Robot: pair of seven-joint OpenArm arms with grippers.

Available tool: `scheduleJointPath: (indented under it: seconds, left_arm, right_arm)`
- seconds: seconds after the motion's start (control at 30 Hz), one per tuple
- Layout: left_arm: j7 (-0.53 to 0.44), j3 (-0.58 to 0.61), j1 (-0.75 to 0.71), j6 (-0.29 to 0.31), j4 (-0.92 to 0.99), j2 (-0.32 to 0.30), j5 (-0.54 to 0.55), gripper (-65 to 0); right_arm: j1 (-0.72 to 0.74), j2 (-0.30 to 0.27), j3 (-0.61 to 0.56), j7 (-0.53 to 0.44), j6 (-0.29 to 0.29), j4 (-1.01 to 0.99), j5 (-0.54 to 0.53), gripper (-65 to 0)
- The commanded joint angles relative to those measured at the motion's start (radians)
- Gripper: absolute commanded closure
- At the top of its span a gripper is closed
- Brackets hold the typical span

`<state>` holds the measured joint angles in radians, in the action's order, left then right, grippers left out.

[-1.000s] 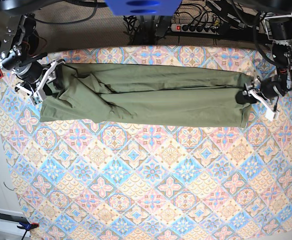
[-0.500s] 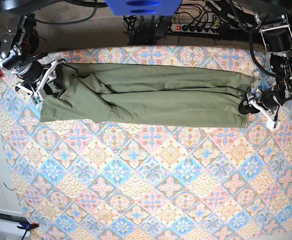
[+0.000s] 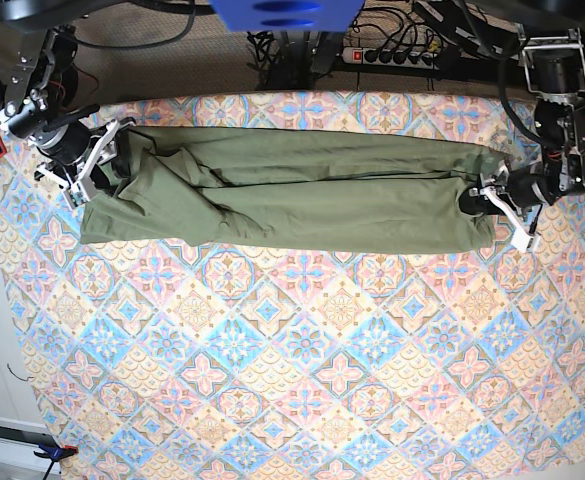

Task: Layout the t-shirt on the table in an organized manner, then fold the t-shirt properly
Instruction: 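Grasp the folded shirt ends with both grippers, then fold the shirt end with the left gripper toward the right gripper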

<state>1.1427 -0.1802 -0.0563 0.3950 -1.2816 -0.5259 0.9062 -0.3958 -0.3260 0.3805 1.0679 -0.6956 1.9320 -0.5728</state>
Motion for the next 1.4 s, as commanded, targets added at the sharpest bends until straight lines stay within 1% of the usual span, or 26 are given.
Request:
scheduleJointPath:
  seconds: [0.0, 0.13, 0.17, 0.23, 0.33, 0.4, 0.57, 0.63, 0.73, 0.83, 0.97, 1.07, 1.13, 1.2, 1.37]
  left_arm:
    - [0.061, 0.009, -0.004, 0.009, -0.010, -0.003, 0.004, -19.5]
    - [0.052, 0.005, -0.001, 0.009, -0.010, -0.003, 0.001, -10.0]
    - [0.050, -0.012, 0.000, 0.009, -0.010, -0.003, 0.001, -7.4]
    - [0.041, -0.081, 0.000, 0.009, -0.010, -0.003, 0.000, 0.0]
    - [0.018, -0.176, -0.004, 0.003, -0.010, -0.003, -0.005, 0.0]
    - [0.020, -0.226, -0.004, 0.003, -0.010, -0.003, -0.032, 0.0]
    - [0.016, -0.338, 0.000, 0.005, -0.010, -0.004, -0.207, 0.0]
    - [0.015, -0.374, 0.003, 0.005, -0.010, -0.004, -0.250, 0.0]
    - [-0.014, -0.377, 0.005, 0.006, -0.019, -0.004, -0.256, 0.0]
    - [-0.011, -0.374, -0.009, 0.008, -0.123, 0.006, -0.256, 0.0]
    - [-0.005, -0.371, -0.093, 0.008, -0.349, 0.095, -0.220, 0.0]
    - [0.079, -0.330, -0.118, 0.008, -0.482, 0.151, -0.183, 0.0]
    - [0.135, -0.308, -0.121, 0.008, -0.551, 0.203, -0.160, 0.0]
    - [0.161, -0.301, -0.133, 0.008, -0.597, 0.254, -0.160, 0.0]
    - [0.165, -0.298, -0.135, 0.008, -0.616, 0.347, -0.164, 0.0]
  right_arm:
    - [0.007, -0.014, 0.008, -0.018, -0.003, 0.019, -0.014, -23.6]
    - [0.007, -0.014, 0.008, -0.018, -0.003, 0.017, -0.014, -23.6]
    - [0.007, -0.014, 0.008, -0.018, -0.003, 0.017, -0.014, -23.6]
    - [0.007, -0.014, 0.008, -0.018, -0.003, 0.017, -0.014, -23.6]
    - [0.007, -0.014, 0.008, -0.018, -0.003, 0.017, -0.014, -23.6]
    - [0.007, -0.014, 0.008, -0.018, -0.003, 0.017, -0.014, -23.6]
    - [0.007, -0.014, 0.008, -0.018, -0.003, 0.017, -0.014, -23.6]
    - [0.007, -0.014, 0.008, -0.018, -0.003, 0.017, -0.014, -23.6]
    - [0.007, -0.014, 0.008, -0.019, -0.003, 0.017, -0.014, -23.6]
    - [0.007, -0.014, 0.008, -0.021, -0.003, 0.017, -0.014, -23.6]
    - [0.007, -0.014, 0.015, -0.022, -0.003, 0.017, -0.014, -23.6]
    - [0.007, -0.014, 0.016, -0.022, -0.003, 0.017, -0.014, -23.6]
    - [0.007, -0.014, 0.016, -0.024, -0.003, 0.016, -0.014, -23.6]
    - [0.007, -0.014, 0.016, -0.024, -0.003, 0.016, -0.014, -23.6]
    - [0.007, -0.015, 0.018, -0.024, -0.003, 0.016, -0.014, -23.6]
